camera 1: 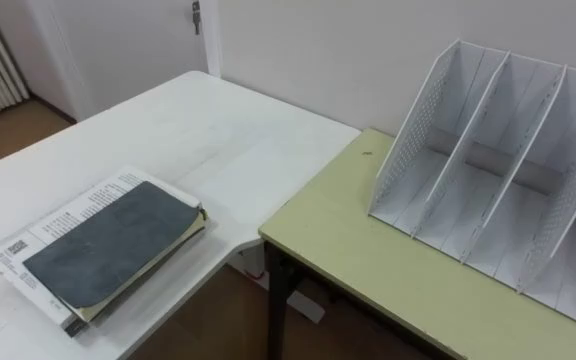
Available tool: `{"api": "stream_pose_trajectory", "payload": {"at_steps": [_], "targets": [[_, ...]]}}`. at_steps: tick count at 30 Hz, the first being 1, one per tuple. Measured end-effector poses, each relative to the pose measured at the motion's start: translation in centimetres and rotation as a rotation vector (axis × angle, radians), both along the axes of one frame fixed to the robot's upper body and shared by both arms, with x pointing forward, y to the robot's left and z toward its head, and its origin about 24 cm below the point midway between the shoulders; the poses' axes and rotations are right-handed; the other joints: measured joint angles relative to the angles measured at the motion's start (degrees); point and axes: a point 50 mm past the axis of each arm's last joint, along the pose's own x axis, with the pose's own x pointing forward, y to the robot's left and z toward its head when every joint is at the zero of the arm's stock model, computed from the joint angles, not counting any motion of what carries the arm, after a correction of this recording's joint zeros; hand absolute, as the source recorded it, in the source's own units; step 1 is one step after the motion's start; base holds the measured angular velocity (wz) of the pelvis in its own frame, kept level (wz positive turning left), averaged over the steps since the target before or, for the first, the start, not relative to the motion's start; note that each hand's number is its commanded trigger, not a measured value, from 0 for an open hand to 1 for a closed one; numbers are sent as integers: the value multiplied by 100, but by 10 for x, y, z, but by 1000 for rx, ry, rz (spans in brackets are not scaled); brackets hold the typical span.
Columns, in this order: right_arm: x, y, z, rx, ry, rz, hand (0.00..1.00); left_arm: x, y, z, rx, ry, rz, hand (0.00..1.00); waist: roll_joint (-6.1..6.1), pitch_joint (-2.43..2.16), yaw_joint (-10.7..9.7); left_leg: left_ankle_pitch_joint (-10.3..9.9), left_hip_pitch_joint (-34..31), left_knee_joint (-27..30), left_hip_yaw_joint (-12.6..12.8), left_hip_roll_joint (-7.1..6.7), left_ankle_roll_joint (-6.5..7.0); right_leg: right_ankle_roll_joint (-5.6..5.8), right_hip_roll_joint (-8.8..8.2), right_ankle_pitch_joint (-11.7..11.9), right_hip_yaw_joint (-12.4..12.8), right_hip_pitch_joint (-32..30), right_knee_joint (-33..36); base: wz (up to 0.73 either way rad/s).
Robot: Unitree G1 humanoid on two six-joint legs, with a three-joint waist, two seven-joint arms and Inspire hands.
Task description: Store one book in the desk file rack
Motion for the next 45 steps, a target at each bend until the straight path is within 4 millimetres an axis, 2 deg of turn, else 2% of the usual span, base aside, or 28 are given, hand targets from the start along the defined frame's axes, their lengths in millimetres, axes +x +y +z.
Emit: {"api": "stream_pose_trajectory", "payload": {"at_steps": [24,27,32,37,42,45], "targets": [[5,-1,0,-5,-4,50,0,2,1,1,9,-19,-4,0,-23,2,0,0,-3,-1,-8,0,0,0,-7,-1,3,3,5,0],[8,-1,1,-15,-15,84,0,8,1,1,22,-37,-39,0,-26,4,0,0,-9,-2,-7,3,0,0,-30,-2,4,-2,0,0],[13,-1,1,-35,-41,117,0,20,-1,3,59,-61,-167,0,-24,4,-21,0,-16,-2,-76,-4,0,1,-32,-2,-17,11,3,3],[15,0,1,-38,-61,125,0,43,-5,8,154,-104,-441,0,-21,6,-40,0,-34,2,-71,-8,0,2,-32,-2,-11,-8,5,0],[18,1,2,-43,-70,148,0,64,-17,12,229,-141,-674,0,-21,0,-96,1,-86,42,-62,-14,1,4,-5,1,-13,-36,5,0],[27,1,2,-46,-79,192,0,75,-27,15,295,-166,-867,0,-29,38,-214,1,-77,51,-60,-16,1,4,-9,2,-14,14,0,0]]}}
